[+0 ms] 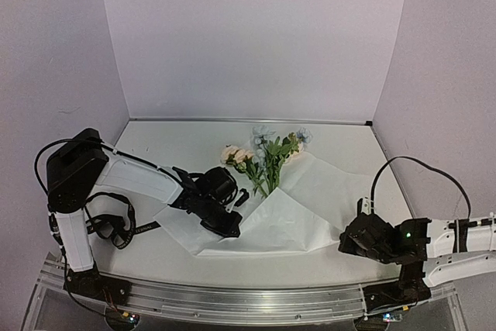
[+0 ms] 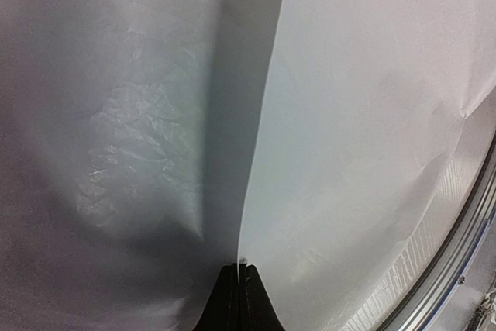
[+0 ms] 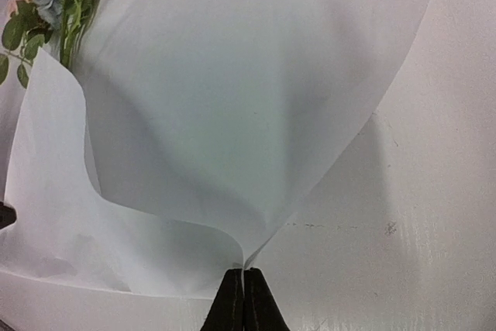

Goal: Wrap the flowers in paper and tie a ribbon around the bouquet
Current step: Pick up the one-fourth-folded wrapping paper from the center of the board, then fold the one-fourth-folded wrapping paper at the center of the board.

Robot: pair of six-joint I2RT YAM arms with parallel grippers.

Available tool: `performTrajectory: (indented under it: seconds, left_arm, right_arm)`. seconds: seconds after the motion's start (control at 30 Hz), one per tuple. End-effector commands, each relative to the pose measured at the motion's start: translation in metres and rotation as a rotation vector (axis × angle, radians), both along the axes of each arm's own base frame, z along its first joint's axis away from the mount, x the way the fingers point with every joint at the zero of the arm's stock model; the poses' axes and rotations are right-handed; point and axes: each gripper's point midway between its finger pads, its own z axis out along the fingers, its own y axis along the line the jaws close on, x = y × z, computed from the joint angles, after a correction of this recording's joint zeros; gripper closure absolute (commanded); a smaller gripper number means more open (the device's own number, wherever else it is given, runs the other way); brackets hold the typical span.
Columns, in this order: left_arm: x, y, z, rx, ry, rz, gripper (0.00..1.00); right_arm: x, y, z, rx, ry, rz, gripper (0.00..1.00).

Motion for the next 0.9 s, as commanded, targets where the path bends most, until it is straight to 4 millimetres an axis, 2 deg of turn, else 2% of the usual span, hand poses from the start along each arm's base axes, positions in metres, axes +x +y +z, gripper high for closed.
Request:
performTrajectory:
  seconds: [0.0,0.2,0.4,0.7,0.87]
  left_arm:
    - [0.008,-0.003,0.006,0.001,-0.024,-0.005,1.00]
    - [0.009,-0.003,0.008,0.000,-0.029,-0.005,1.00]
    - [0.009,-0.004,0.006,0.000,-0.024,-0.004,1.00]
    - [0.009,-0.006,0.009,-0.012,-0.025,-0.003,1.00]
    - [0.008,-0.006,0.010,-0.015,-0.022,-0.007,1.00]
  right_arm:
    - [0.001,0.006,0.028,-0.124,-0.045,0.104,1.00]
    - [0.001,0.021,0.051,-0.231,-0.117,0.196,1.00]
    - [-0.003,0.055,0.077,-0.310,-0.213,0.356,1.00]
    - [-0.012,0.101,0.072,-0.341,-0.148,0.520,1.00]
    - [-0.017,0.136,0.064,-0.318,-0.106,0.609,0.99]
